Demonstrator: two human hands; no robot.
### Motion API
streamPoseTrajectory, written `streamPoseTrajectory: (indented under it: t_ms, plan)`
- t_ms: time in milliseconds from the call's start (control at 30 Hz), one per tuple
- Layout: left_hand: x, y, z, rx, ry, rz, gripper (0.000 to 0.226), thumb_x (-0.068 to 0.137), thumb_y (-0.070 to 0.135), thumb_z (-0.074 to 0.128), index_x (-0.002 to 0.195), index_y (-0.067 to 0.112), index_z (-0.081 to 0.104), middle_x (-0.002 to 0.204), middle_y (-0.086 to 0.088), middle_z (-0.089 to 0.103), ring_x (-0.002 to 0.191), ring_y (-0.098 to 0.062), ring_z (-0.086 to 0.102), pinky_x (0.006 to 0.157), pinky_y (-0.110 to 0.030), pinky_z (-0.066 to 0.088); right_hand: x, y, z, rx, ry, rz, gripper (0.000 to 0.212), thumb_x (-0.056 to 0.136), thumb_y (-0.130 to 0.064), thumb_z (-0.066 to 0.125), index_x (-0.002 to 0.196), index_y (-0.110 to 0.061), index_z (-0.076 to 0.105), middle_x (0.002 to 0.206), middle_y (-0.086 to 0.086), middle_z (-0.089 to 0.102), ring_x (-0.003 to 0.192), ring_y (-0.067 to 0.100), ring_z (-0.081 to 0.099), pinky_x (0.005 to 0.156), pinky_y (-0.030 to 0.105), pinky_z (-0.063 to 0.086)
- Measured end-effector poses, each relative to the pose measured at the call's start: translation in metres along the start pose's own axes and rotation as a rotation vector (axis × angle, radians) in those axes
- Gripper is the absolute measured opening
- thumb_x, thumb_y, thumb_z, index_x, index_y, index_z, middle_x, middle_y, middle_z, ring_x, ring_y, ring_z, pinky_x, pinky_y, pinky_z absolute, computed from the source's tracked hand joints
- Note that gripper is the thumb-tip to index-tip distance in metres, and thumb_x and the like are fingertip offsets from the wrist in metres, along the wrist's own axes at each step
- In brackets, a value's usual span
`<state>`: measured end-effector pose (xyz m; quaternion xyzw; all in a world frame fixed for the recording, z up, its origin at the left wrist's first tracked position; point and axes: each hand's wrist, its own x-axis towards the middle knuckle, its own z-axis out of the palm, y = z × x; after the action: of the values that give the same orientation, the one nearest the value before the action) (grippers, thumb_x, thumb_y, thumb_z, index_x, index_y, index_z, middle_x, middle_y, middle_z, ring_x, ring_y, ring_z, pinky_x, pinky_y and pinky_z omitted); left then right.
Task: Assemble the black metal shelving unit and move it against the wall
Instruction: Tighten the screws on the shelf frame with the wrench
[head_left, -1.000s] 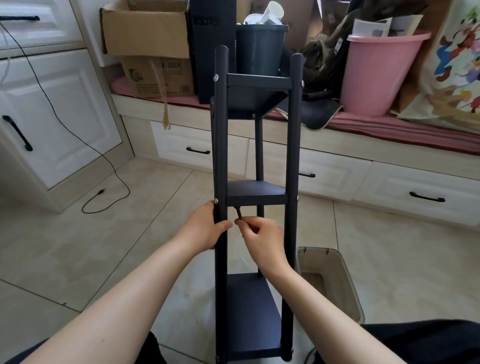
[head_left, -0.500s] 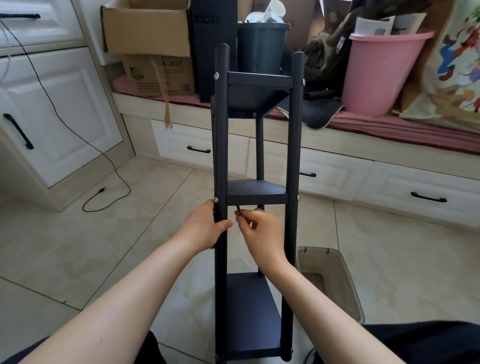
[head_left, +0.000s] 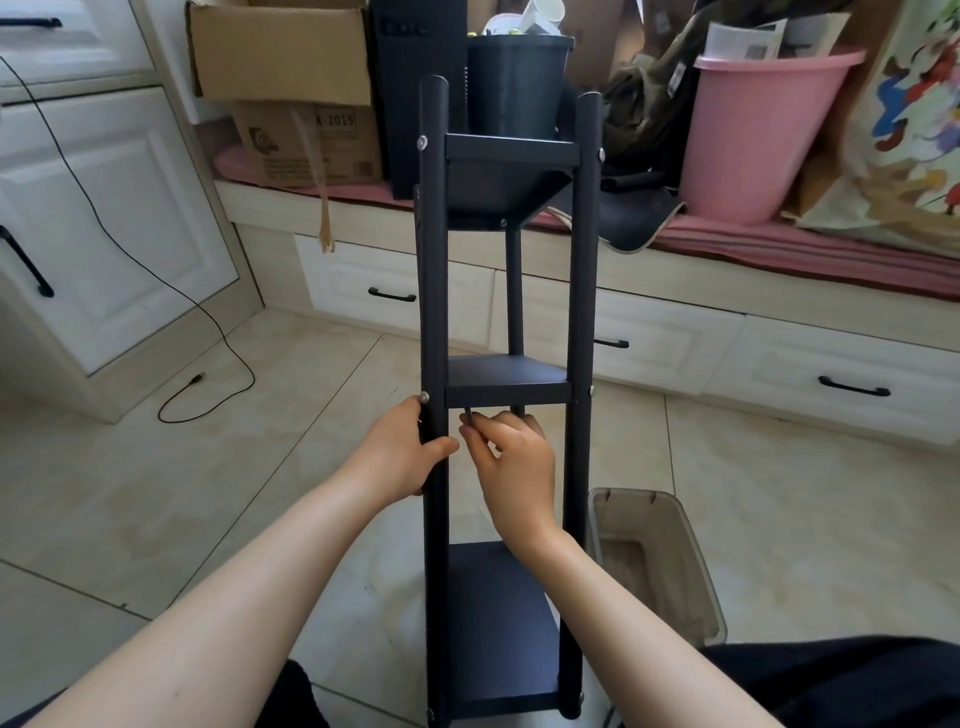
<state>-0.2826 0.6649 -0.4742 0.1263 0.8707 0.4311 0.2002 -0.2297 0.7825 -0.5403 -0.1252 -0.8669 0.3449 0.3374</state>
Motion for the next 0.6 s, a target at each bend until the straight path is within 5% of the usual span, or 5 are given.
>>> streamPoseTrajectory:
  t_ms: [600]
  plan:
    - [0.003,-0.003,-0.002,-0.018,0.005,0.020,0.026,0.096,0.016,0.065,0.120,0.012,0.055,0.108,-0.011,0.064,0.100,-0.030,0.066,0.079,-0.050,0.061,0.007,0.018,0.034,0.136,0.197,-0.095,0.007,0.086,-0.007,0.072,0.089,-0.006,0.078,0.088,0.003,0.075,0.088,0.028,0.063,0.074,0.034,0.051]
